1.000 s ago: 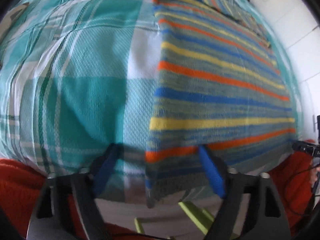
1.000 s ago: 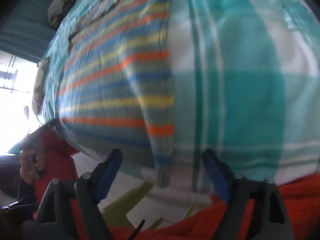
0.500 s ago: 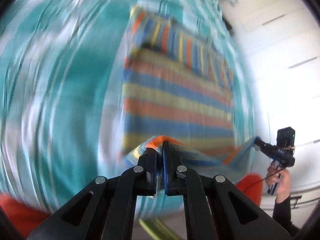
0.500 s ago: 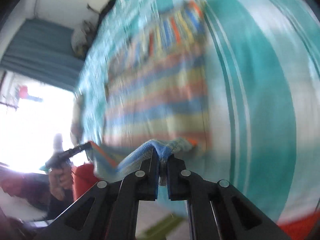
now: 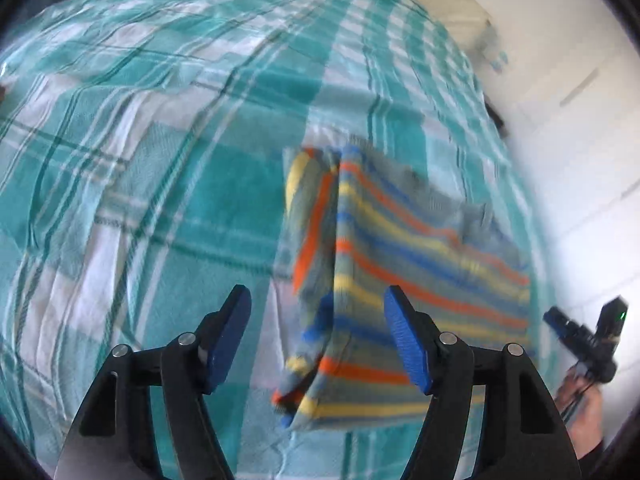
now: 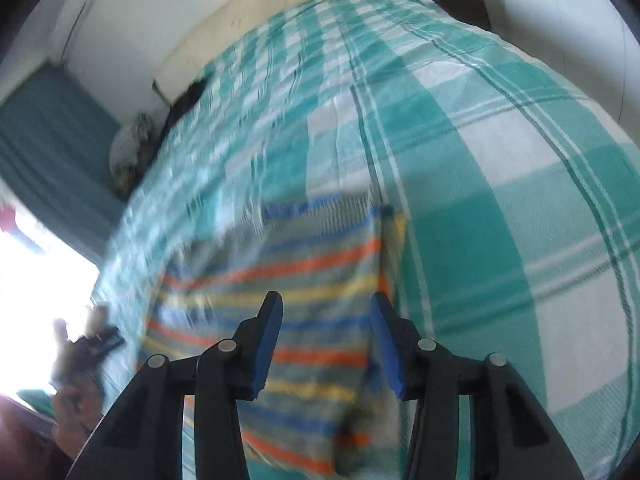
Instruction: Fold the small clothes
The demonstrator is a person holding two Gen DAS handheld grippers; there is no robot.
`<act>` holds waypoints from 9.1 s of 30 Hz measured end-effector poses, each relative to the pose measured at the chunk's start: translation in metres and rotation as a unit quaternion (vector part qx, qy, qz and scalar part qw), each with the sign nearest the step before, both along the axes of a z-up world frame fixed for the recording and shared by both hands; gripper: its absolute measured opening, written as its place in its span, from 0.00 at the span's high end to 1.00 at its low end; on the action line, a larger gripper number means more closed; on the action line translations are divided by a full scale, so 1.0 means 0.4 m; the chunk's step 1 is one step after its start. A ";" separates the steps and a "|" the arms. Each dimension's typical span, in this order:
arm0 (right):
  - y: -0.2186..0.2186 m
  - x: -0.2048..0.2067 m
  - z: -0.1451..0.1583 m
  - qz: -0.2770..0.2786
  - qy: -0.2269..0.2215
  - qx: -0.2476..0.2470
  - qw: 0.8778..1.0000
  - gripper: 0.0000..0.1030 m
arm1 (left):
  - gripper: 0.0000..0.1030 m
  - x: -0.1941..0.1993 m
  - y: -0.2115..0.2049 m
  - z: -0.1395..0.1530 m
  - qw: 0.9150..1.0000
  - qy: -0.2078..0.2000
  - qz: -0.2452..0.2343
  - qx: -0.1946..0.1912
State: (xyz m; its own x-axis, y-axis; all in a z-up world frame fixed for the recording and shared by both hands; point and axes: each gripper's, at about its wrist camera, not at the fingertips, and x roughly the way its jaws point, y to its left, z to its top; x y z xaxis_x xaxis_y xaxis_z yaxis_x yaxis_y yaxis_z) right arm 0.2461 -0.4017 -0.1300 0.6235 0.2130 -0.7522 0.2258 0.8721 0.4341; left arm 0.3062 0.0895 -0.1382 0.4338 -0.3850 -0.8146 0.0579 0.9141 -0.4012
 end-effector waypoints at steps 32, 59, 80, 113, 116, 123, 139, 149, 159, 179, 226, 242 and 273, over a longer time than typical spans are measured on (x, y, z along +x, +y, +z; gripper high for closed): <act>0.039 -0.370 -0.168 0.005 -0.010 -0.125 0.992 0.38 | 0.90 0.327 -0.097 -0.066 0.990 0.026 0.001 0.142; 0.158 -0.332 -0.070 0.055 0.001 -0.144 0.988 0.50 | 0.14 -0.335 -0.111 0.031 0.977 -0.090 -0.104 0.162; 0.225 -0.466 -0.206 0.045 -0.016 -0.235 0.971 0.23 | 0.01 -0.414 -0.152 -0.141 0.973 -0.093 -0.041 0.208; 0.236 -0.466 -0.211 0.044 -0.012 -0.250 0.967 0.21 | 0.01 -0.419 -0.158 -0.144 0.971 -0.101 -0.039 0.213; 0.237 -0.466 -0.211 0.043 -0.011 -0.251 0.967 0.21 | 0.01 -0.419 -0.157 -0.144 0.971 -0.102 -0.038 0.213; 0.243 -0.460 -0.214 0.042 -0.004 -0.261 0.964 0.20 | 0.01 -0.420 -0.159 -0.146 0.970 -0.102 -0.038 0.216; 0.251 -0.457 -0.215 0.038 0.005 -0.274 0.961 0.17 | 0.01 -0.420 -0.157 -0.147 0.971 -0.105 -0.037 0.213; 0.225 -0.457 -0.181 0.051 0.019 -0.240 0.969 0.16 | 0.02 -0.451 -0.208 -0.074 0.963 -0.086 -0.057 0.250; 0.025 -0.327 -0.032 0.056 -0.032 -0.121 0.991 0.16 | 0.02 -0.408 -0.697 0.005 0.926 -0.173 -0.287 0.174; 0.017 0.237 -0.022 0.110 -0.008 0.034 0.993 0.91 | 0.90 -0.230 -0.657 0.020 0.971 -0.143 -0.191 0.032; 0.662 -0.015 -0.091 0.264 -0.017 -0.138 0.954 0.63 | 0.77 -0.123 0.010 -0.107 0.996 0.032 0.012 0.088; 0.642 -0.313 0.034 0.099 0.024 -0.229 0.968 0.12 | 0.13 -0.415 0.035 -0.020 0.995 -0.042 0.029 0.083; 0.517 -0.349 -0.012 0.084 0.005 -0.095 0.992 0.12 | 0.07 -0.264 0.071 0.052 0.996 -0.072 0.039 0.042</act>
State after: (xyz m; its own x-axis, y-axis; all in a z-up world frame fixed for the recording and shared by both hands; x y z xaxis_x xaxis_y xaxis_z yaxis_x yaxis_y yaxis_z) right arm 0.1063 -0.1948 -0.1348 0.5838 0.1676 -0.7944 0.0734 0.9636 0.2572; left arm 0.2007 0.1179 -0.1174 0.5739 -0.2785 -0.7701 0.0367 0.9482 -0.3155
